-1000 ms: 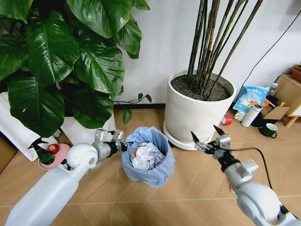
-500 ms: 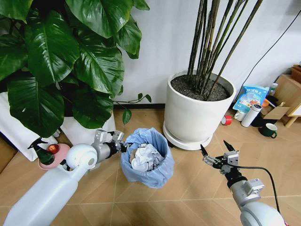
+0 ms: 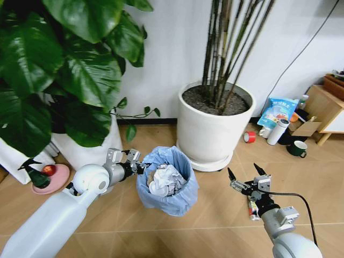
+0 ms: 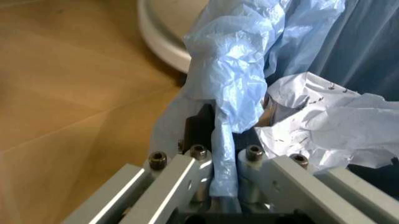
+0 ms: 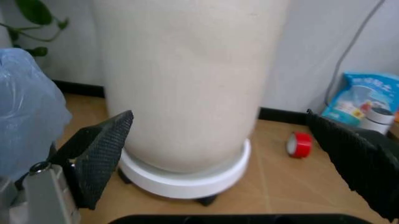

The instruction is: Pick up the trash bin and place the garbage on the floor into it.

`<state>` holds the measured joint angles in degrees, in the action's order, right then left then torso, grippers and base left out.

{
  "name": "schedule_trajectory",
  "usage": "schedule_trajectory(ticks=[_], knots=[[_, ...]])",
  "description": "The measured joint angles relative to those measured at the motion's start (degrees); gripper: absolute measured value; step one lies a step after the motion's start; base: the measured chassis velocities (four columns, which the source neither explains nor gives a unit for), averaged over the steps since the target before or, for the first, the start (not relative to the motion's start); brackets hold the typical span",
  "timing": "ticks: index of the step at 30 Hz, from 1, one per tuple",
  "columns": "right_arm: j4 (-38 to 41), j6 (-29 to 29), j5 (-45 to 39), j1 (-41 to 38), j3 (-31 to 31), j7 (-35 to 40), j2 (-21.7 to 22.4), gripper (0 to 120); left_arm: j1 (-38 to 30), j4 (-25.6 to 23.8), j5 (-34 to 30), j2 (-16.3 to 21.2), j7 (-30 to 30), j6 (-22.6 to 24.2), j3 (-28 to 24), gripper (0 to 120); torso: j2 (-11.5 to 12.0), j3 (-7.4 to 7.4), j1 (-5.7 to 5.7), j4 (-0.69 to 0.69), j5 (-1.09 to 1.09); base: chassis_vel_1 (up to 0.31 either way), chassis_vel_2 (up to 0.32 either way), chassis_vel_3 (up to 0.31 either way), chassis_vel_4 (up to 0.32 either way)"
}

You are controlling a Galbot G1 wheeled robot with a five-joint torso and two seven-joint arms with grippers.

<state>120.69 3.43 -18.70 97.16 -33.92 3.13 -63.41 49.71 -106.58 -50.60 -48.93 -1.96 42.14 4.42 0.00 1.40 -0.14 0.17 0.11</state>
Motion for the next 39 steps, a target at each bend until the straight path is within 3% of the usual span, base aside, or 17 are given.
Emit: schedule_trajectory(ticks=[5,13,18,28,39], knots=[[-0.2,0.1,-0.1,0.4,-0.2,0.1,-0.4,100,0.1,-0.3,0.0,0.2,-0.1,0.0,0.1,0,0.0,0.00,0.00,-0.02,-0.02,-0.260,-0.277,0.237,0.273],[-8.9,-0.2,-4.6,-0.2,-3.3,-0.5,1.2,100,0.4,-0.9,0.1,0.2,-0.5,0.0,0.3,0,0.0,0.00,0.00,-0.02,-0.03,-0.102,-0.103,0.098,0.076],[-12.5,-5.4,-10.9,-1.0,-3.4,-0.9,3.0,100,0.6,-1.1,0.4,0.2,-0.8,0.0,0.4,0,0.0,0.00,0.00,-0.04,0.01,0.059,0.053,-0.045,-0.026],[-31.6,-7.8,-11.6,-12.4,6.9,-1.2,3.8,100,0.6,-1.7,0.5,0.6,-1.1,0.0,0.4,0,0.0,0.00,0.00,-0.02,-0.01,0.003,0.007,-0.003,-0.004],[-42.5,-7.6,-13.2,-19.4,15.3,-0.9,2.0,100,0.7,-1.9,0.4,0.6,-1.1,0.0,0.1,0,0.0,0.00,0.00,-0.02,0.00,0.000,0.000,0.000,0.000]])
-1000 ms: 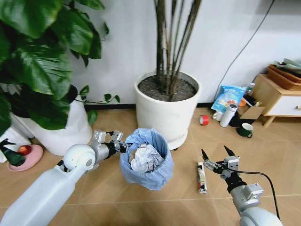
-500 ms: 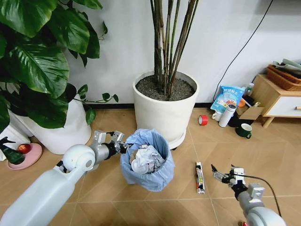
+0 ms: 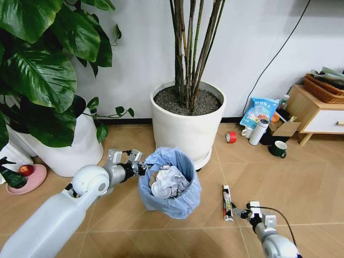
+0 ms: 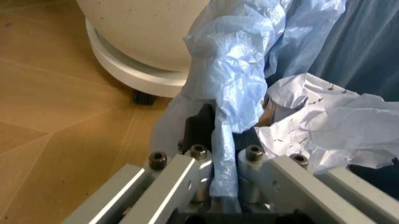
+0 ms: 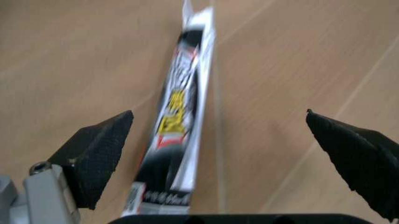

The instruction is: Pick up the trash bin and place the garbage on the floor into it.

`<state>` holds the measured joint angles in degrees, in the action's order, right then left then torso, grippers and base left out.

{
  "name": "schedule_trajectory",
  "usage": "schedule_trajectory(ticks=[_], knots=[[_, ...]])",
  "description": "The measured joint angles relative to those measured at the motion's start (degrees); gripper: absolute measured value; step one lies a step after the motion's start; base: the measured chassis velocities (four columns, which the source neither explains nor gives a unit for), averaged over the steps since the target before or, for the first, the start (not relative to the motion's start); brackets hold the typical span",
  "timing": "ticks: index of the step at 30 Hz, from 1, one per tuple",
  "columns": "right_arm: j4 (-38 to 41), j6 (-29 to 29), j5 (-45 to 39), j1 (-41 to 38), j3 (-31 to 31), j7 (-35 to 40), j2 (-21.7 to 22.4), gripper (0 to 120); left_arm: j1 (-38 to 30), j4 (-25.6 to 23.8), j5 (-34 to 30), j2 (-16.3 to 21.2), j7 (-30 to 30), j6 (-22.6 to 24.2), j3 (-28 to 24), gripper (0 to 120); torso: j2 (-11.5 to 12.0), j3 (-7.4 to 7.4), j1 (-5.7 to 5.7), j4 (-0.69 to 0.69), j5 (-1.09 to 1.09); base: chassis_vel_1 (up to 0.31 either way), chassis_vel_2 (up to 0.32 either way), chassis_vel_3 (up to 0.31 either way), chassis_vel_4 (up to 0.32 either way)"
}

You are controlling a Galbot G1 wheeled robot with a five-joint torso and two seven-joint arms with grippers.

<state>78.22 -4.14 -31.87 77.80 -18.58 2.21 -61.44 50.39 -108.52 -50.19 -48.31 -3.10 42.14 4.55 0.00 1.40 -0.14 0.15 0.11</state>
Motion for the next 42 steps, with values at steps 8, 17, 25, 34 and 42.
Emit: schedule_trajectory(ticks=[8,17,25,34,42], knots=[[-6.3,0.2,0.0,-4.9,5.3,0.8,-3.2,100,0.1,0.0,0.0,-0.1,0.1,0.0,-0.1,0,0.0,0.00,0.00,0.00,0.01,0.000,0.000,0.000,0.000],[-10.7,0.3,-0.1,-8.3,5.9,0.8,-5.8,94,-0.2,0.3,-0.1,-0.4,0.1,0.0,-0.4,0,0.0,-0.01,0.00,0.00,0.04,0.000,0.000,0.000,0.000],[-12.0,0.7,-0.1,-9.3,5.6,0.9,-6.4,67,-0.4,0.4,-0.1,-0.1,-0.4,0.0,-0.5,0,0.0,-0.02,0.01,0.02,0.07,0.000,0.000,0.000,0.000],[-12.3,1.1,-0.3,-9.1,5.4,1.1,-7.6,34,-0.2,0.4,-0.1,0.1,-0.6,0.0,-0.4,0,0.0,-0.02,0.01,0.00,0.02,0.000,0.000,0.000,0.000],[-12.1,1.3,-0.8,-8.7,4.8,1.3,-7.7,10,-0.3,0.5,-0.1,0.1,-0.7,0.0,-0.4,0,0.0,0.00,0.01,-0.02,-0.04,0.000,0.000,0.000,0.000]])
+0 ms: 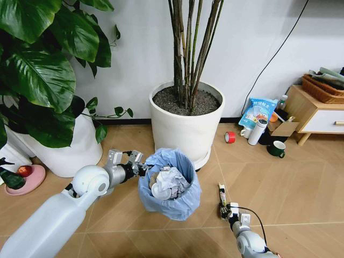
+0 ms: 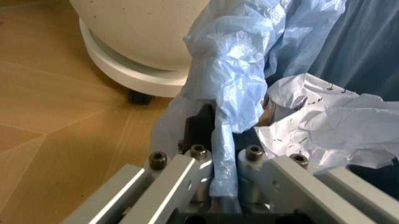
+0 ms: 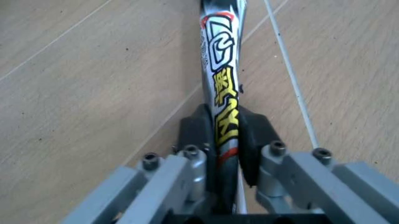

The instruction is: Pick up the trash bin and place the garbage on the floor into it.

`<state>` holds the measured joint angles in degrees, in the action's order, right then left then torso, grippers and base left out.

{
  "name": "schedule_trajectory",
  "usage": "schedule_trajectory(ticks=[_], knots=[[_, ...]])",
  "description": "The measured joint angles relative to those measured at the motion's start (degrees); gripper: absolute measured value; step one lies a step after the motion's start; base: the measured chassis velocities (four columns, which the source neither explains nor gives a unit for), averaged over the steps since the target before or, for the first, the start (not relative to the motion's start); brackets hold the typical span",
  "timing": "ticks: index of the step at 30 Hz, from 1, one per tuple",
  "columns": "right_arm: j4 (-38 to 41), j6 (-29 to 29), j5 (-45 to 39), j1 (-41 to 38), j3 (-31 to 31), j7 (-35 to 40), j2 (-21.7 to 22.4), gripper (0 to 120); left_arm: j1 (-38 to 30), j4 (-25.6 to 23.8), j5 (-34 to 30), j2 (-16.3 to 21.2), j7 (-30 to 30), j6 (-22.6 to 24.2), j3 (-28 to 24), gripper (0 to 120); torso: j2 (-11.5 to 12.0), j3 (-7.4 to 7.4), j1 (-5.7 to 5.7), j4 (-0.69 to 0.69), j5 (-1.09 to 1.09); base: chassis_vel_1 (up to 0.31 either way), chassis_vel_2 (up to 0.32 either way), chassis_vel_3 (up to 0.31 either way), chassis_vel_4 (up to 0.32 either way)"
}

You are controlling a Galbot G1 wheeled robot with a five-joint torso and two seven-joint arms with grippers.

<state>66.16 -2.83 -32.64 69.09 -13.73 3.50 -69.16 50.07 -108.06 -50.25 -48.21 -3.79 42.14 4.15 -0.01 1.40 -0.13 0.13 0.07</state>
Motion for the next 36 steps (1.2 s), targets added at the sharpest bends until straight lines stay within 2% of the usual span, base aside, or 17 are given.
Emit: schedule_trajectory(ticks=[4,9,10,13,14,16,18,19,22,24,31,36], knots=[[0.3,0.4,0.0,0.3,-0.2,0.2,-0.2,1,0.0,0.0,0.1,0.0,-0.1,0.0,-0.1,0,0.0,0.00,0.00,0.00,0.02,0.000,0.000,0.000,0.000],[1.8,0.5,0.0,1.1,-1.2,0.7,-0.3,1,0.0,0.0,0.1,0.0,-0.1,0.0,-0.1,0,0.0,0.01,-0.01,-0.01,-0.03,0.000,0.000,0.000,0.000],[4.0,0.5,0.0,1.9,-2.3,1.3,-0.1,1,0.0,0.0,0.1,0.1,-0.1,0.0,-0.1,0,0.0,0.03,-0.02,0.02,-0.07,0.000,0.000,0.000,0.000],[12.2,0.3,-0.4,4.4,-5.7,2.6,2.2,1,0.0,0.0,0.1,0.2,-0.1,0.0,-0.1,0,0.0,0.02,-0.02,0.00,0.08,0.000,0.000,0.000,0.000],[12.2,0.3,-0.4,4.4,-5.7,2.6,2.2,1,0.0,0.0,0.1,0.2,-0.1,0.0,-0.1,0,0.0,0.02,-0.02,0.00,0.08,0.000,0.000,0.000,0.000],[17.9,0.1,-0.6,6.2,-7.8,3.4,4.0,1,0.0,0.0,0.1,0.2,-0.1,0.0,-0.2,0,0.0,0.02,-0.02,0.03,0.00,0.000,0.000,0.000,0.000],[20.5,0.2,-0.5,6.7,-8.8,3.7,4.8,1,0.0,0.0,0.1,0.2,-0.1,0.0,-0.4,0,0.0,0.01,-0.02,0.03,0.03,0.000,0.000,0.000,0.000],[28.3,2.4,1.9,7.9,-11.0,3.9,7.1,0,0.1,0.1,0.1,0.0,0.0,0.0,-0.8,0,0.0,0.01,-0.01,0.02,0.02,0.000,0.000,0.000,0.000],[36.1,3.0,2.2,8.1,-11.5,4.5,10.2,0,0.3,0.1,0.1,-0.3,0.3,0.0,-1.3,0,0.0,0.00,-0.01,0.01,0.07,0.000,0.000,0.000,0.000],[37.7,3.0,2.1,8.1,-11.5,4.7,10.9,0,0.3,0.1,0.0,-0.4,0.4,0.0,-1.5,0,0.0,0.00,-0.01,0.01,0.05,0.000,0.000,0.000,0.000],[50.6,0.9,-0.5,3.7,-11.1,4.8,17.5,0,-1.8,1.3,-1.1,-0.4,0.6,0.0,-2.6,0,0.0,0.00,0.00,0.01,0.04,0.000,0.000,0.000,0.000],[56.2,0.5,-3.2,2.2,-10.4,3.1,20.9,0,-3.0,1.5,-1.3,-0.6,0.7,0.0,-3.9,0,0.0,0.00,-0.01,0.01,0.04,0.000,0.000,0.000,0.000]])
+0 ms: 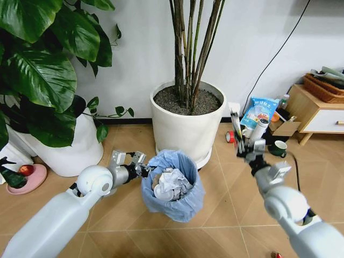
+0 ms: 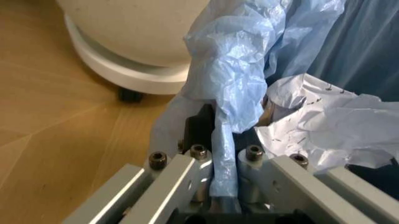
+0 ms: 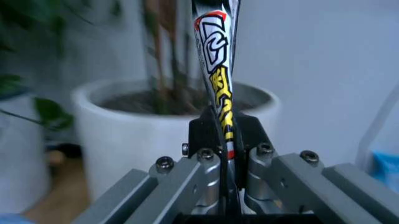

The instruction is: Pick up the trash bin and place the garbage on the floor into it.

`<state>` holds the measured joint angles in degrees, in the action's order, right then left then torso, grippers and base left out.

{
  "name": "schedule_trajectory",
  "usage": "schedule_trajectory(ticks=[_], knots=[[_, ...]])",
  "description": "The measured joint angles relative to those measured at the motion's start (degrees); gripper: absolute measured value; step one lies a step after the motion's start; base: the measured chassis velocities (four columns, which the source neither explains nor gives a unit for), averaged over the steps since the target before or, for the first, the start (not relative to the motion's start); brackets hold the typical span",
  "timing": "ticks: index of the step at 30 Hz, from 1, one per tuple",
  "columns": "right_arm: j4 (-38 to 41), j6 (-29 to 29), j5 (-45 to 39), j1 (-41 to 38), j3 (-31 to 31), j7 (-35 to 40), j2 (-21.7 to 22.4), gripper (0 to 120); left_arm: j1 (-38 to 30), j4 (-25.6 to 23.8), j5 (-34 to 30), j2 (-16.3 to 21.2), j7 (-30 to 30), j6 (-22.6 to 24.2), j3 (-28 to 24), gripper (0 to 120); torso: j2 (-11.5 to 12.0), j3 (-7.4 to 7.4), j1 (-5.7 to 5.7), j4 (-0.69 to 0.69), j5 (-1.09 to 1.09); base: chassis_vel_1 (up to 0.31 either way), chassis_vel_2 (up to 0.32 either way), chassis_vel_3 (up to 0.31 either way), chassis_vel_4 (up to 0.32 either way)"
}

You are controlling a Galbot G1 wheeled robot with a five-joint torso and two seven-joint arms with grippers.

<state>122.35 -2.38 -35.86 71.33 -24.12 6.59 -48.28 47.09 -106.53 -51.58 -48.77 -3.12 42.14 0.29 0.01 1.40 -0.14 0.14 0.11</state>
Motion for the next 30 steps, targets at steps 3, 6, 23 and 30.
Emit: schedule_trajectory(ticks=[3,6,23,30], knots=[[4.5,-0.6,-2.6,-1.0,2.8,-1.6,3.1,0,-1.5,0.1,-0.4,-1.1,0.2,0.0,-1.3,0,0.0,-0.01,0.00,0.02,0.00,0.000,0.000,0.000,0.000],[5.9,-1.0,-4.0,-2.0,5.5,-2.0,4.5,0,-2.1,0.5,-0.4,-1.8,0.4,0.0,-2.1,0,0.0,0.00,0.00,0.02,0.01,0.000,0.000,0.000,0.000],[4.4,-1.1,-0.3,-5.3,19.2,-4.3,5.8,4,-4.0,1.7,-0.3,-2.8,0.7,0.0,-3.8,0,0.0,0.00,0.00,0.01,0.00,0.000,0.000,0.000,0.000],[2.6,-0.1,1.9,-6.2,21.5,-3.8,5.7,33,-4.0,1.7,0.1,-2.7,0.7,0.0,-3.6,0,0.0,0.00,0.00,0.01,0.01,0.000,0.000,0.000,0.000]])
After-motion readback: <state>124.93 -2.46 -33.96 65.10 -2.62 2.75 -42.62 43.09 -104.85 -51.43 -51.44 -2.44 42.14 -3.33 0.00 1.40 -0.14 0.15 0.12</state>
